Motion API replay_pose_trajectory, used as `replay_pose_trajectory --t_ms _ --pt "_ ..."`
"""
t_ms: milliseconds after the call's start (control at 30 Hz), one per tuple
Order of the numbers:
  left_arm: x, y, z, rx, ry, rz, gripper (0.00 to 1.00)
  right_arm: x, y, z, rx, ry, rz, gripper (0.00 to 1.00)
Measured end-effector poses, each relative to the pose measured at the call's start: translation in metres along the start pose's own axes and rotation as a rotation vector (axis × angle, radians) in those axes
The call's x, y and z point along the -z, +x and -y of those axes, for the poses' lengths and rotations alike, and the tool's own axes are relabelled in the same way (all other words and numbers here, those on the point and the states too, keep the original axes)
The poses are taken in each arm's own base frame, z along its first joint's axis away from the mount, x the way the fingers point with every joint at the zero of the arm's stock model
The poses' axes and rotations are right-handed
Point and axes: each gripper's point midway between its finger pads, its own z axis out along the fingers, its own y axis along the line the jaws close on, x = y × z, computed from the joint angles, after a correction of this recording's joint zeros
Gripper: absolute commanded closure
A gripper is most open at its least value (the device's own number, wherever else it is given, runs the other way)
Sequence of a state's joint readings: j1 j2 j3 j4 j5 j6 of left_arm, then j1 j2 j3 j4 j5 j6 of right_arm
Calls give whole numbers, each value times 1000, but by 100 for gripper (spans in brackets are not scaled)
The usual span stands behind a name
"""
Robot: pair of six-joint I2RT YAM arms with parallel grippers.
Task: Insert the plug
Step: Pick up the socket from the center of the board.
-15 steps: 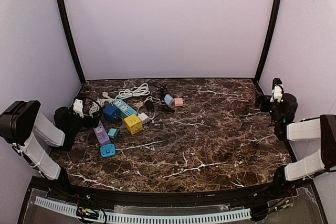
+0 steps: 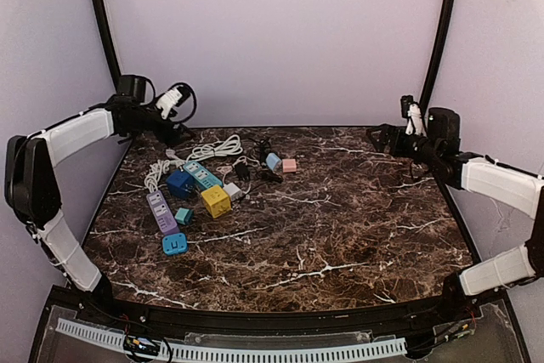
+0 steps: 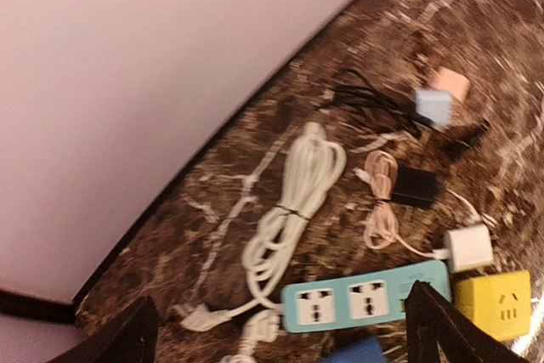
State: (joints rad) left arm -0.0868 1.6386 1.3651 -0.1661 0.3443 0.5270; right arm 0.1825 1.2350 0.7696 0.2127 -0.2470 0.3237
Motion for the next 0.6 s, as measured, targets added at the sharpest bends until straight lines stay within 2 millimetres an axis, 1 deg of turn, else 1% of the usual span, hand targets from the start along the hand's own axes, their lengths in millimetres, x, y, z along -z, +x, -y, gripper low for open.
replay_pose_trajectory --t_ms 33,67,100,133,167,200,233,267,333,400,533,600 --pt "-9 2 25 -71 69 -35 4 -5 6 -11 4 -25 -28 1" --pt "-22 12 60 -156 164 -91 3 -10 13 -23 9 -54 -60 1" --pt "-30 24 83 -227 237 -135 2 -15 20 -34 17 -82 -88 1" --pt "-38 41 112 -308 336 -191 2 -18 26 -44 24 -108 -113 1" --pt "-42 58 134 -383 426 -241 1 -21 33 -54 34 -138 -140 1" --pt "-43 78 151 -452 522 -301 1 -24 39 -63 43 -163 -164 1" --pt "-43 92 159 -512 590 -343 1 -26 46 -71 56 -187 -188 1" --pt "-42 104 162 -573 661 -383 1 -28 52 -78 66 -207 -208 1" --pt "-50 113 156 -683 736 -408 1 -33 64 -90 91 -244 -250 1" --pt "-61 114 146 -801 767 -395 1 -37 79 -102 113 -276 -296 1" --pt "-75 116 133 -955 780 -368 3 -41 103 -117 139 -319 -367 1" --pt "-83 120 130 -1011 785 -365 7 -43 112 -123 150 -337 -392 1"
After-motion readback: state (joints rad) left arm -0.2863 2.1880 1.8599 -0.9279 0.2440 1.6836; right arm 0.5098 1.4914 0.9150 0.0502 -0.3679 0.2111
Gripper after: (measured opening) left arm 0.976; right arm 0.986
